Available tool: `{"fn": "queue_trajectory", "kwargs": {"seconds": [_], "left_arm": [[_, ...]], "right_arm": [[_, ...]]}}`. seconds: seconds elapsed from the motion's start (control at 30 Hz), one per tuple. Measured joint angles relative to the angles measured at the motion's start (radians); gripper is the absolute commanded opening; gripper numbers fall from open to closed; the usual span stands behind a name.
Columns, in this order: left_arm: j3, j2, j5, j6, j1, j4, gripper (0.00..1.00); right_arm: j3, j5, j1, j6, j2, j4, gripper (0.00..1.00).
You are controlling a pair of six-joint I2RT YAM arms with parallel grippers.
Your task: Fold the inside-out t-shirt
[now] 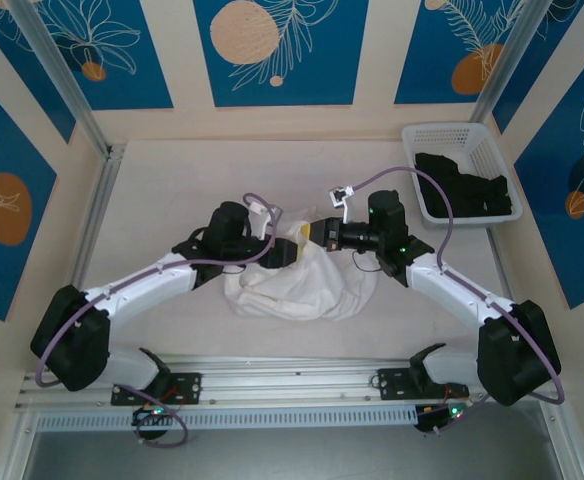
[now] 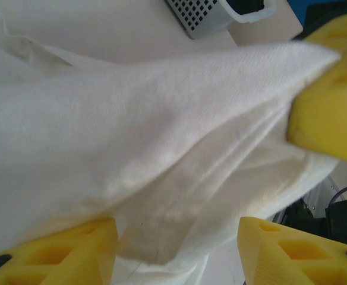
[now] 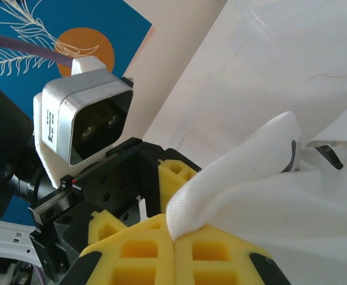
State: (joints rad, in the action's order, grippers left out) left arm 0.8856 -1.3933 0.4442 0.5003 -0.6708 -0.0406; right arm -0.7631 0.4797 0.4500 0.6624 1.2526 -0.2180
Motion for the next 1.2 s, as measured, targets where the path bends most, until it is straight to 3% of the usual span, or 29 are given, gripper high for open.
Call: {"fn": "queue_trajectory", "kwargs": {"seconds": [0.07, 0.23, 0.4, 0.67, 0.8, 0.87, 1.07, 1.2], "left_arm": [[0.011, -0.012, 0.0, 0.001, 0.0, -0.005, 0.45], [0.018, -0.016, 0.0, 0.005, 0.0, -0.005, 0.19], [0.023, -0.004, 0.0, -0.011, 0.0, 0.005, 0.0], [0.063, 0.066, -0.027, -0.07, 0.0, 0.107, 0.0], [0.102, 0.112, -0.047, -0.091, 0.0, 0.183, 0.0], [0.132, 0.131, -0.057, -0.091, 0.0, 0.23, 0.0], [0.253, 0.185, -0.084, -0.069, -0.008, 0.334, 0.0], [0.306, 0.203, -0.13, -0.064, -0.015, 0.394, 0.0]], "right_arm": [[0.008, 0.0, -0.002, 0.0, -0.005, -0.001, 0.0], [0.014, -0.001, -0.008, 0.0, -0.014, -0.002, 0.0], [0.014, -0.008, -0.013, -0.001, -0.021, 0.001, 0.0], [0.01, -0.03, 0.003, -0.028, -0.023, 0.017, 0.0], [-0.028, -0.108, 0.04, -0.099, -0.034, 0.114, 0.19], [-0.071, -0.187, 0.073, -0.147, -0.035, 0.191, 0.26], [-0.189, -0.633, 0.264, -0.312, -0.105, 0.422, 0.42], [-0.09, -0.716, 0.366, -0.408, -0.278, 0.39, 0.5]]}}
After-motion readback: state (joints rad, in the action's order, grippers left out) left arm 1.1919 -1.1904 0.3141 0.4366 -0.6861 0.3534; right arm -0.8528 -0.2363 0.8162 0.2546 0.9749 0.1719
